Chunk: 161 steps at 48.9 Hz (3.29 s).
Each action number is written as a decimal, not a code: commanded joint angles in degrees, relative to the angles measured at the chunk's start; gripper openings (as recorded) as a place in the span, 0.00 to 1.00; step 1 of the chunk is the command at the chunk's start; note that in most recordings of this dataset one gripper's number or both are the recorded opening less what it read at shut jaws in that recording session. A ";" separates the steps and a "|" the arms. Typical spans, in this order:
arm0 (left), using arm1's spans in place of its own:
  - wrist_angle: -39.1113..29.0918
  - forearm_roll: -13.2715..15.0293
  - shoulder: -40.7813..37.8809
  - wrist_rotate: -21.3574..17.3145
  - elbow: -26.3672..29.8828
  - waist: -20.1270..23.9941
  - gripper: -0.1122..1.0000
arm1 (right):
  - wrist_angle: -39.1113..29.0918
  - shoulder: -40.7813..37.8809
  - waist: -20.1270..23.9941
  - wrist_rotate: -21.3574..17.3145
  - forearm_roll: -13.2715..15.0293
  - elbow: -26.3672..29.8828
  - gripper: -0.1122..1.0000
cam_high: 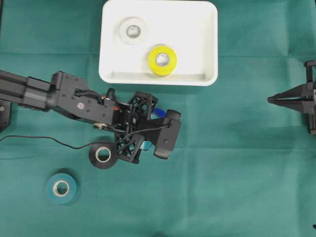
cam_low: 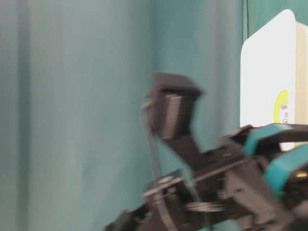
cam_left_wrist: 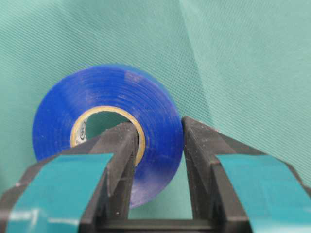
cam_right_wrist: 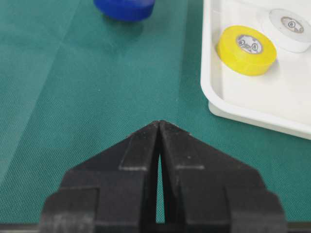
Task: Put the tape into the white case with the left arm.
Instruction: 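Close the left gripper on the blue roll's inner hole, then carry the blue tape roll into the white tray and release, then withdraw the left gripper to the left side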
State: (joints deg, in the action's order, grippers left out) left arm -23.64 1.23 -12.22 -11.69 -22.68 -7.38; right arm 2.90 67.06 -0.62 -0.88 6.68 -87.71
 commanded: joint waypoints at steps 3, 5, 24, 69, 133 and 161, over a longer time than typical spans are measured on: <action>-1.23 -0.18 5.10 0.00 1.05 -0.09 0.32 | 0.62 -0.44 -0.09 -0.09 0.09 0.53 0.01; -1.76 -0.18 5.71 0.00 1.23 -0.09 0.32 | 0.62 -0.53 -0.09 -0.09 0.09 0.53 0.01; -3.87 -0.35 7.21 -0.35 1.67 4.66 0.32 | 0.62 -0.44 -0.09 -0.09 0.09 0.53 0.01; -0.26 -0.35 1.14 -9.49 8.26 26.10 0.32 | 0.53 -0.44 0.00 -0.09 0.09 0.53 0.01; 1.32 -0.26 1.58 -9.23 6.42 27.42 0.75 | 0.62 -0.44 0.00 -0.09 0.09 0.62 0.01; 1.32 -0.09 18.11 -8.88 -10.72 27.42 0.75 | 0.62 -0.44 0.00 -0.09 0.09 0.53 0.01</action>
State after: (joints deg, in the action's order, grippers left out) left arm -22.68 0.97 1.93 -20.65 -31.82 20.04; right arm 2.90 67.06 -0.62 -0.79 6.59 -87.80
